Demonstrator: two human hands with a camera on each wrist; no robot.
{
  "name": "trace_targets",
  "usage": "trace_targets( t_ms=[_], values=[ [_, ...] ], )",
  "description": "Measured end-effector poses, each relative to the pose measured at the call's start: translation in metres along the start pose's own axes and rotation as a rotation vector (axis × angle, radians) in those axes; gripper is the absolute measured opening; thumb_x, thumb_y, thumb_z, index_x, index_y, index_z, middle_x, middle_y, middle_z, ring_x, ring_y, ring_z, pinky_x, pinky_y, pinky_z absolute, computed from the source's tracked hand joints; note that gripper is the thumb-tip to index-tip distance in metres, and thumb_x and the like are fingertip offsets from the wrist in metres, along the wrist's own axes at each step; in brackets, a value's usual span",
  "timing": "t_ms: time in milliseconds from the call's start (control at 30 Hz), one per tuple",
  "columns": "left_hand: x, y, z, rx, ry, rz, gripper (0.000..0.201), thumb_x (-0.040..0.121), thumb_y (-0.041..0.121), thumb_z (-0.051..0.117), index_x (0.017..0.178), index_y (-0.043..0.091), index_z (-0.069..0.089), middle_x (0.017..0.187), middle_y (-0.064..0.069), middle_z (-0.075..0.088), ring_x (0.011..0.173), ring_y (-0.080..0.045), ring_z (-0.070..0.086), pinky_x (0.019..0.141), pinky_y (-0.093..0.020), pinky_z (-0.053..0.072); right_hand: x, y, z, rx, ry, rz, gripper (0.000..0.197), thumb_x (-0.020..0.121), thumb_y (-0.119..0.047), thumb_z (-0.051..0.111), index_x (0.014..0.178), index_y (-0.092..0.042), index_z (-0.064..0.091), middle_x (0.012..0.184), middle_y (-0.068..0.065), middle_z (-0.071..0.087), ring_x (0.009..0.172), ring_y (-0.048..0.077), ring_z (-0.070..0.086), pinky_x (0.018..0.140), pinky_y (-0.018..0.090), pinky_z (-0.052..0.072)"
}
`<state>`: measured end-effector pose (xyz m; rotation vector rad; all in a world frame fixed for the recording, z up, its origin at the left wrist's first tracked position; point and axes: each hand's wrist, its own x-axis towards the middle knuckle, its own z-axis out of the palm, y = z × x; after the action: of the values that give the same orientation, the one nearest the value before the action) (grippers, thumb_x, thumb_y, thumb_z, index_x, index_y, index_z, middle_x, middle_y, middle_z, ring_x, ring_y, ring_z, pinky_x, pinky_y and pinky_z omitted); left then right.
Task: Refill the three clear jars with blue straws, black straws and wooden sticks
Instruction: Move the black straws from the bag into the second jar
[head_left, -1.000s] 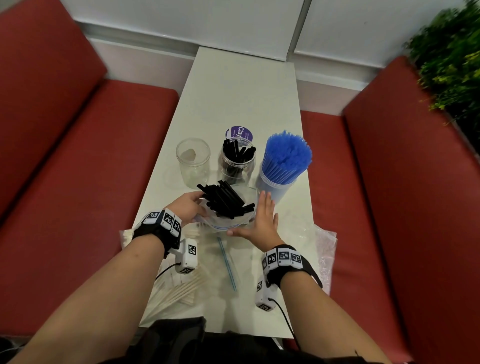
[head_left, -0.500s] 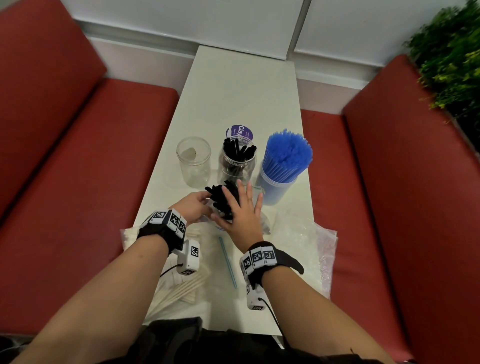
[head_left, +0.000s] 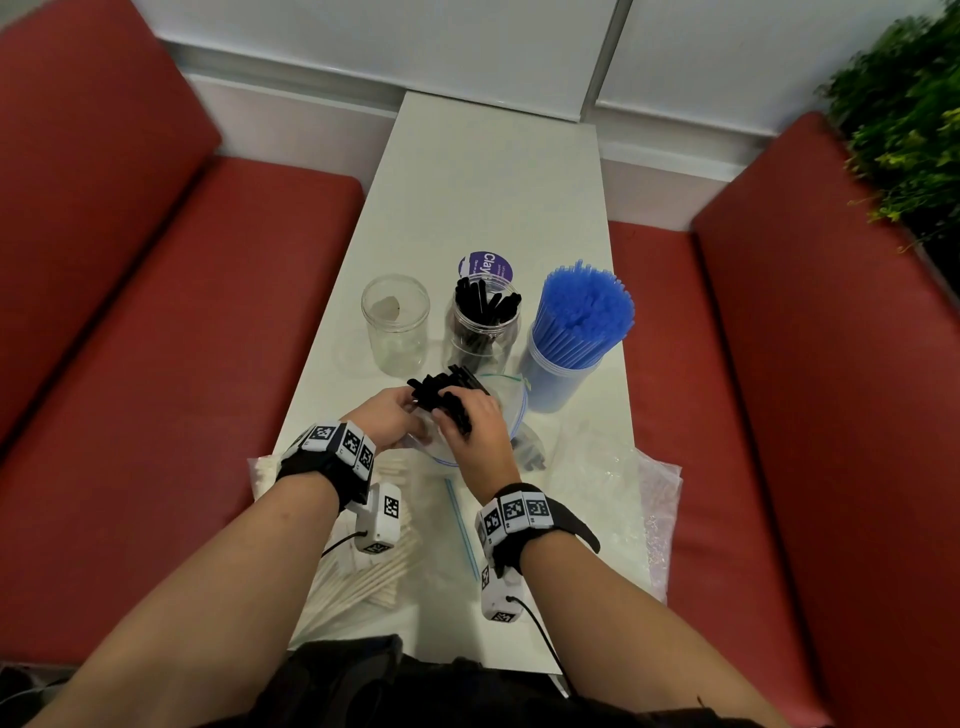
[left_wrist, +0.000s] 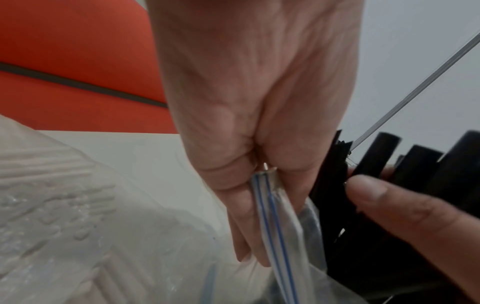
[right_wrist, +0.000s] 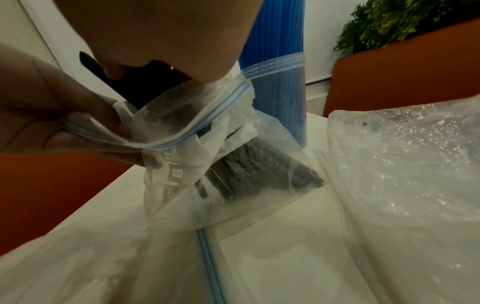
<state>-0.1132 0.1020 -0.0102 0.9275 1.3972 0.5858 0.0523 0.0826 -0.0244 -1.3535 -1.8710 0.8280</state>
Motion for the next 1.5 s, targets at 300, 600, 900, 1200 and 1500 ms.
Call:
trace_targets(
  t_ms=[300, 600, 900, 1200, 1500],
  values=[
    [0.009, -0.003, -0.001, -0.031, 0.000, 0.007, 0.042, 0.080, -0.021, 0.056, 0.097, 0.016, 0.067, 0.087, -0.002, 0.071, 0.080, -0.018, 0.069, 0.073, -0.032, 0.058, 0.016, -0.003, -0.011, 0.359, 0.093, 0.211, 0.028, 0.095, -0.025, 0.066, 0.121, -0.033, 0.063, 0.104, -0.018, 0.071, 0.101, -0.003, 0.065, 0.091, 0.017, 0.051],
    [0.017, -0.003, -0.002, -0.050, -0.012, 0.006, 0.042, 0.080, -0.023, 0.057, 0.103, 0.011, 0.067, 0.099, -0.003, 0.070, 0.094, -0.021, 0.066, 0.082, -0.037, 0.058, 0.025, -0.004, -0.024, 0.319, 0.049, 0.290, 0.014, 0.102, -0.021, 0.059, 0.113, -0.022, 0.051, 0.093, -0.004, 0.069, 0.082, -0.005, 0.062, 0.078, 0.017, 0.049],
    [0.021, 0.000, -0.005, -0.026, -0.006, -0.033, 0.042, 0.079, -0.022, 0.061, 0.111, 0.005, 0.062, 0.102, -0.006, 0.067, 0.095, -0.021, 0.064, 0.074, -0.030, 0.056, 0.077, -0.051, -0.086, 0.478, 0.082, 0.214, 0.014, 0.100, -0.008, 0.055, 0.102, -0.022, 0.054, 0.087, 0.002, 0.064, 0.078, 0.011, 0.064, 0.083, 0.027, 0.056],
    [0.025, 0.000, -0.010, 0.034, -0.006, -0.026, 0.040, 0.078, -0.021, 0.063, 0.100, 0.013, 0.065, 0.086, 0.000, 0.066, 0.082, -0.016, 0.060, 0.083, -0.037, 0.052, 0.147, -0.105, -0.151, 0.678, 0.576, 0.018, 0.013, 0.102, -0.002, 0.047, 0.101, -0.015, 0.045, 0.081, 0.003, 0.054, 0.071, 0.016, 0.055, 0.076, 0.029, 0.052],
    [0.028, 0.000, -0.012, 0.043, 0.007, -0.046, 0.040, 0.077, -0.020, 0.067, 0.096, 0.016, 0.064, 0.089, 0.001, 0.068, 0.085, -0.019, 0.065, 0.087, -0.042, 0.056, 0.166, -0.084, -0.117, 0.646, 0.617, 0.085, 0.012, 0.102, -0.003, 0.046, 0.104, -0.014, 0.042, 0.081, 0.001, 0.053, 0.068, 0.011, 0.056, 0.081, 0.033, 0.052]
  ],
)
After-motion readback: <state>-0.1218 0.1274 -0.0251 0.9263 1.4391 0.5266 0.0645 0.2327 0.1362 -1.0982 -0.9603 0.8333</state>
